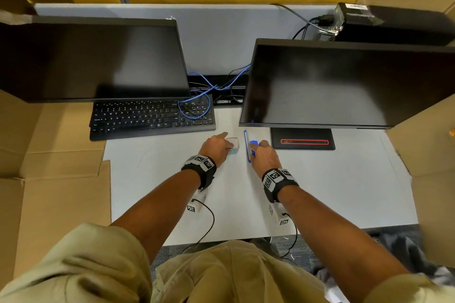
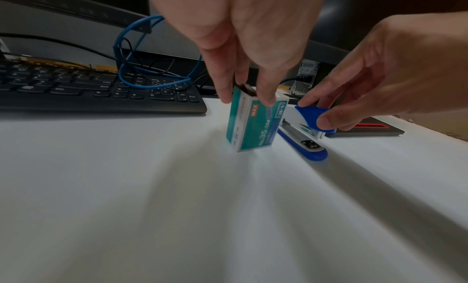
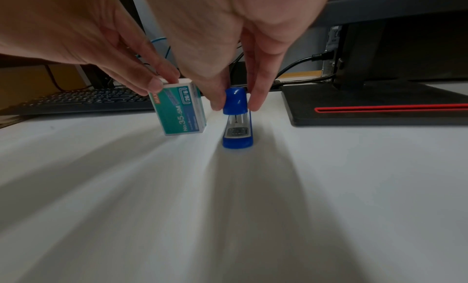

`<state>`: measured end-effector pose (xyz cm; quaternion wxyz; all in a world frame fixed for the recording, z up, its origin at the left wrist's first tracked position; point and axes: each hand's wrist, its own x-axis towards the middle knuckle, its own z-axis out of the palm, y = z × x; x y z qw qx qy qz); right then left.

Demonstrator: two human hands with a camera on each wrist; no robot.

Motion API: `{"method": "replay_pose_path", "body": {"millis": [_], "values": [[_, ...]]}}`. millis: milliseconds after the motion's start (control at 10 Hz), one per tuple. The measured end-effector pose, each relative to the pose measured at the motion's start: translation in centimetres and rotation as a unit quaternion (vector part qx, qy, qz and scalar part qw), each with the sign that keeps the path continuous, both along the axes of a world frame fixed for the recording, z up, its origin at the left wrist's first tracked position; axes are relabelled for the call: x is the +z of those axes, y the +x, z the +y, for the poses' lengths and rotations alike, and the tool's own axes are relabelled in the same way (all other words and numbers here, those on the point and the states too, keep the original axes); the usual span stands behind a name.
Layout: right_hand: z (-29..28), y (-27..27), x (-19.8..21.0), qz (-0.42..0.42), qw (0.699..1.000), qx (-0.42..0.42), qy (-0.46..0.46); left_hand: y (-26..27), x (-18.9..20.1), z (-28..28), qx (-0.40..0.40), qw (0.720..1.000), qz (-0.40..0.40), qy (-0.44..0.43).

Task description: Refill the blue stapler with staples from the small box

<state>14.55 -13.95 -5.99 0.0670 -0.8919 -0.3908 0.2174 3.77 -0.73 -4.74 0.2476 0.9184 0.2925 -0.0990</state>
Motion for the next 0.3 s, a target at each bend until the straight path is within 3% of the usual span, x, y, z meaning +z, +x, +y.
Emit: {"method": "replay_pose_path", "body": {"millis": [300], "values": [[-0.7, -0.3, 1.7, -0.074, 0.997, 0.026, 0.017, -2.0, 1.3, -0.1, -0.008, 0.999, -0.027, 0.025]]}}
